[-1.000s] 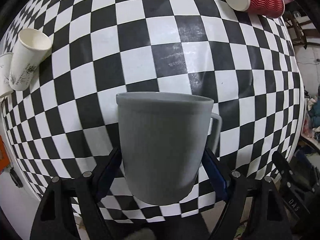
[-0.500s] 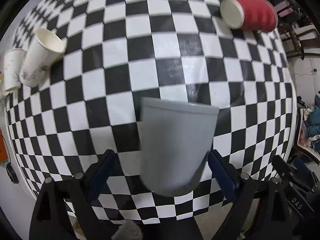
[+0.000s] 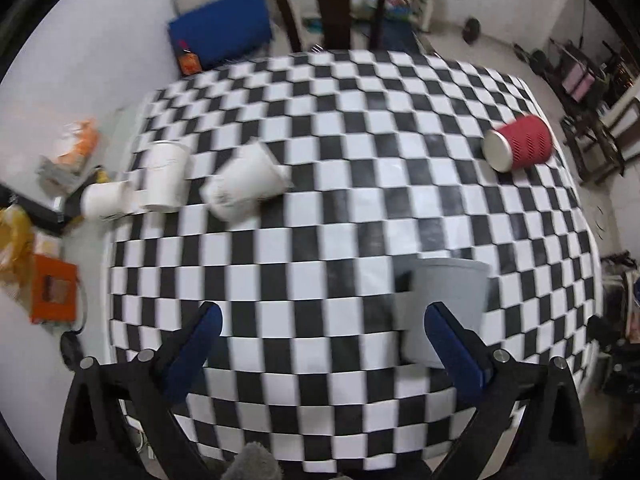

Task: Flip cup upside down
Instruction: 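Rotate the right gripper to turn the grey mug rim-down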

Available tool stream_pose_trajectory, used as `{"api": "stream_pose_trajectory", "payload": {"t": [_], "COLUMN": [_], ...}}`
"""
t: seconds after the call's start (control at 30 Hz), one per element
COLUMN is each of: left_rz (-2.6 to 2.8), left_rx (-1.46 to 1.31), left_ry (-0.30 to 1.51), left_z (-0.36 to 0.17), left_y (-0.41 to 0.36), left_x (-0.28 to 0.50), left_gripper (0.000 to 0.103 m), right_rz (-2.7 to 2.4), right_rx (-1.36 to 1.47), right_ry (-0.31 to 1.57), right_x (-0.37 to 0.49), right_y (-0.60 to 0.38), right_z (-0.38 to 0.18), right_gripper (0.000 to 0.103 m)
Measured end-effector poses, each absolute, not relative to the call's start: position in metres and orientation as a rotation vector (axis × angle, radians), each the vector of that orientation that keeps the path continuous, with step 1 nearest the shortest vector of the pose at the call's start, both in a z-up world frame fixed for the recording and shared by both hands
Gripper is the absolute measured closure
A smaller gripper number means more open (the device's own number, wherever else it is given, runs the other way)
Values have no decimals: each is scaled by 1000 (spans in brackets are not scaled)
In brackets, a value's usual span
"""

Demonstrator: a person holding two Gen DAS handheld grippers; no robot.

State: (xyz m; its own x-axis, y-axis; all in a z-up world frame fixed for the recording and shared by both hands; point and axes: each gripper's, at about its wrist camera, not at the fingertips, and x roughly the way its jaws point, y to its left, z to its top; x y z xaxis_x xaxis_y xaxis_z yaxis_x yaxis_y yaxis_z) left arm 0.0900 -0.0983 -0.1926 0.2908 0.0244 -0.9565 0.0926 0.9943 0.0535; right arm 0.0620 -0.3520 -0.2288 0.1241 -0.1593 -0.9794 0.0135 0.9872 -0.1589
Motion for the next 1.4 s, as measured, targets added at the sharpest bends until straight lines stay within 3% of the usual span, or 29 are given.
{"api": "stream_pose_trajectory", "payload": {"t": [0.27,0.53,0.73,0.83,0.9,1.07,1.17,1.4], "left_rz": [93,189,222,233,245,271,280,279], "left_rx": [190,130,93,70,60,34,38,56], "left_ry": [1304,1389,1412,1424,1427,1423,1410,1371], "left_z": [-255,-316,-339,-346,-346,-343,-337,-318], "left_y": [-68,-54,-47,-37,-34,-20,-15,-13], "left_x": [66,46,43,46,45,46,50,58], "left_gripper": [0,0,0,0,0,0,0,0], "right_rz": [284,772,1038,1123,1158,1177,1172,1011], "right_rx": [-1038,-2125,-2650,-2776,-2816,-2801,-2707,-2234], "right_ry": [1310,862,385,250,196,252,385,903], "right_x": [69,6,-28,-35,-38,-29,-28,19], "right_y": [-220,-168,-199,-206,-209,-208,-199,-153], "right_z": [-242,-322,-366,-379,-390,-398,-395,-360], "right_gripper": [1,7,11,16,24,23,23,23]}}
